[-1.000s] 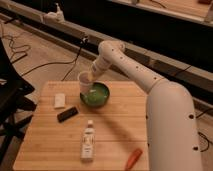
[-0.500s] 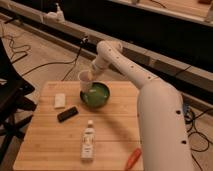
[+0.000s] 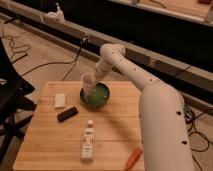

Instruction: Place the ceramic cup in the ceramic bowl

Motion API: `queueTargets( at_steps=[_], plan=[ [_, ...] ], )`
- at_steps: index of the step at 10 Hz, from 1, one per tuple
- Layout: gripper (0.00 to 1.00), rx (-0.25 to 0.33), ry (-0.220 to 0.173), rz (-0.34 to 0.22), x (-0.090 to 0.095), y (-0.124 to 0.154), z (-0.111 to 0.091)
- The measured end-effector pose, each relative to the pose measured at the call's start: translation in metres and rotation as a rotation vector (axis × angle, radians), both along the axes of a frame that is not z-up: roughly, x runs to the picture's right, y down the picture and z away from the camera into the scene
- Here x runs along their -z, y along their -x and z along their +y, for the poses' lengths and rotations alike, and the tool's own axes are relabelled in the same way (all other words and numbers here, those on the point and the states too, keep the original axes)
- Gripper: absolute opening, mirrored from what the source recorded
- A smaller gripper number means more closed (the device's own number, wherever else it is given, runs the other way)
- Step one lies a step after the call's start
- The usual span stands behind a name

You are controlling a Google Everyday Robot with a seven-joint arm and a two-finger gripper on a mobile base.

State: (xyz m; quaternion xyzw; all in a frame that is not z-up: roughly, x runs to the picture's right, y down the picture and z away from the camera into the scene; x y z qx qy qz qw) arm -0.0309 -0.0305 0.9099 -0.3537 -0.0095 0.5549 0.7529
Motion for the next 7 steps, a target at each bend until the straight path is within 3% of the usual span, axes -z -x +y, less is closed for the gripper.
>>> queueTargets(
  at_steps=[1, 3, 7],
  plan=[
    [0.03, -0.006, 0.012, 0.007, -0.003, -0.003, 0.004],
    [0.25, -0.027, 0.060, 0.042, -0.015, -0.016, 0.019],
    [0.65, -0.023, 0.079, 0.091, -0.031, -0.032, 0.023]
  ],
)
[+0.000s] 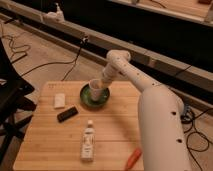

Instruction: Place the ceramic cup in the ceramic bowl

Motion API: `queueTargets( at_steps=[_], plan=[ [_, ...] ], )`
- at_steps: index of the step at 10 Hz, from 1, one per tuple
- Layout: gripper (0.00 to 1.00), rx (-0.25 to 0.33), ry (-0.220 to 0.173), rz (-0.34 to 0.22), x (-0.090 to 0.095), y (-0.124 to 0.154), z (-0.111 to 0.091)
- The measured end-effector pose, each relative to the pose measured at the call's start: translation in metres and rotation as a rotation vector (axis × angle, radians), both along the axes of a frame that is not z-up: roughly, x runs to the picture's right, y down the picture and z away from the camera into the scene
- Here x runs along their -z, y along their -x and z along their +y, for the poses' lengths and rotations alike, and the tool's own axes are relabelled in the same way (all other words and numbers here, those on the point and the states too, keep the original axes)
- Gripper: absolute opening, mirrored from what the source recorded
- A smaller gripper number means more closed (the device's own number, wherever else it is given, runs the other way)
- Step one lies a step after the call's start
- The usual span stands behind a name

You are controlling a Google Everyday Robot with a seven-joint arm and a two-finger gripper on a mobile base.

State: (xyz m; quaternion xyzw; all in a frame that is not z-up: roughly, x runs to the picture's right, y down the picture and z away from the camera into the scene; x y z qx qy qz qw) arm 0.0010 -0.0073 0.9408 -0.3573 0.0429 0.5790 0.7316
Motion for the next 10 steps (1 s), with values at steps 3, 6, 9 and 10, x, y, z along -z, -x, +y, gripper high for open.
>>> queueTargets(
  at_steps=[3, 6, 9, 10],
  plan=[
    [0.74, -0.003, -0.006, 0.013, -0.002, -0.001, -0.006],
    [0.74, -0.001, -0.048, -0.002, 0.008, 0.005, -0.022],
    [0.74, 0.001, -0.090, -0.009, 0.021, 0.004, -0.038],
    [0.74, -0.007, -0.110, -0.012, 0.028, 0.002, -0.046]
  ],
)
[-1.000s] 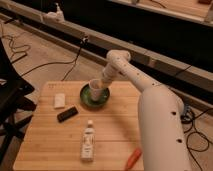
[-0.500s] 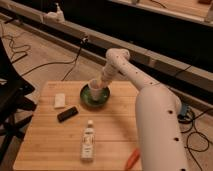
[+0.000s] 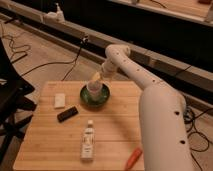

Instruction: Place the ceramic cup in the ceramic bowl

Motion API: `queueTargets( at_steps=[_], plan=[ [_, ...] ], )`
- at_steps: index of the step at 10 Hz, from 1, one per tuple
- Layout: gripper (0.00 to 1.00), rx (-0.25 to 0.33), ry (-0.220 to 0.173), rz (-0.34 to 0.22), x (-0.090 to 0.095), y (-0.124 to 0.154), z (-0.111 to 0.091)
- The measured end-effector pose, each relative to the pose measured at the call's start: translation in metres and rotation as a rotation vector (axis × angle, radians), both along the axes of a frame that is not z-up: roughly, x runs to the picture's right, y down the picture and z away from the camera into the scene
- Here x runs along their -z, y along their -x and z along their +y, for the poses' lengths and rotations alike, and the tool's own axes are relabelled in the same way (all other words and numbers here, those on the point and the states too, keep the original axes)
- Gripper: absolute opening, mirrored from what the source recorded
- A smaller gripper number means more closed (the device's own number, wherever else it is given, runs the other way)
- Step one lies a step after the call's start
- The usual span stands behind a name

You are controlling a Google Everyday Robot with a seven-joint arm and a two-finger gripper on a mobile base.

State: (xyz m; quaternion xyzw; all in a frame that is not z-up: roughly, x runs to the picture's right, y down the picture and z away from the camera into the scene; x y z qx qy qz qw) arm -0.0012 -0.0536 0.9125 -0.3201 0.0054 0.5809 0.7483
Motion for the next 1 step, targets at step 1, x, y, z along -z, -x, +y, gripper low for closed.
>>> queueTargets(
  at_steps=[1],
  plan=[
    [0.74, -0.011, -0.015, -0.001, 0.0054, -0.0042, -0.0070]
  ],
)
